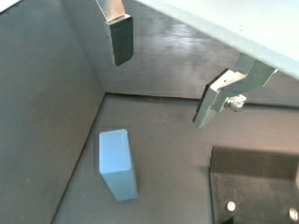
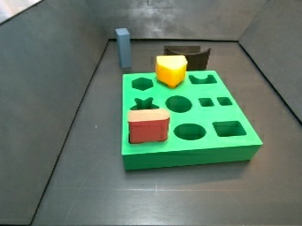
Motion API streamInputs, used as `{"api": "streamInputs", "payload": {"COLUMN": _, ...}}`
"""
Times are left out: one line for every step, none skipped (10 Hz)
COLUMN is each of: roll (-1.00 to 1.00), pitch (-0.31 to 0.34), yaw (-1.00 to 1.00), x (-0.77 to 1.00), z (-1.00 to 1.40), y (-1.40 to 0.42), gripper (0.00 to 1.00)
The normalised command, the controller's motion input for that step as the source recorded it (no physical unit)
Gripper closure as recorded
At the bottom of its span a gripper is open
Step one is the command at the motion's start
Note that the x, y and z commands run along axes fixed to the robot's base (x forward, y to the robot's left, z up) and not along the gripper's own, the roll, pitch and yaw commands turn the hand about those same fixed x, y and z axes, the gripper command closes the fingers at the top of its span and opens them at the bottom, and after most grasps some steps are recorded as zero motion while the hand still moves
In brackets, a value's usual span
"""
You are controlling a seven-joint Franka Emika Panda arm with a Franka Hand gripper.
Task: Pick up the rectangle object. Move up. Move to above the board. Insert the rectangle object.
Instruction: Pick up the rectangle object.
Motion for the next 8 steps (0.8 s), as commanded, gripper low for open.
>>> {"api": "streamInputs", "payload": {"roll": 0.10, "pitch": 0.013, "yaw": -1.00, "x": -0.06, "z": -0.01, "y": 0.00, "gripper": 0.00}}
{"api": "streamInputs", "payload": {"roll": 0.10, "pitch": 0.011, "yaw": -1.00, "x": -0.07, "z": -0.01, "y": 0.00, "gripper": 0.00}}
{"api": "streamInputs", "payload": {"roll": 0.10, "pitch": 0.010, "yaw": -1.00, "x": -0.07, "z": -0.01, "y": 0.00, "gripper": 0.00}}
{"api": "streamInputs", "payload": {"roll": 0.09, "pitch": 0.004, "yaw": -1.00, "x": -0.07, "z": -0.03, "y": 0.00, "gripper": 0.00}}
{"api": "streamInputs", "payload": {"roll": 0.09, "pitch": 0.007, "yaw": -1.00, "x": -0.05, "z": -0.07, "y": 0.00, "gripper": 0.00}}
{"api": "streamInputs", "payload": {"roll": 0.09, "pitch": 0.003, "yaw": -1.00, "x": -0.06, "z": -0.15, "y": 0.00, "gripper": 0.00}}
{"api": "streamInputs", "payload": {"roll": 0.07, "pitch": 0.004, "yaw": -1.00, "x": -0.05, "z": -0.19, "y": 0.00, "gripper": 0.00}}
{"api": "streamInputs", "payload": {"roll": 0.02, "pitch": 0.039, "yaw": -0.99, "x": -0.04, "z": -0.17, "y": -0.01, "gripper": 0.00}}
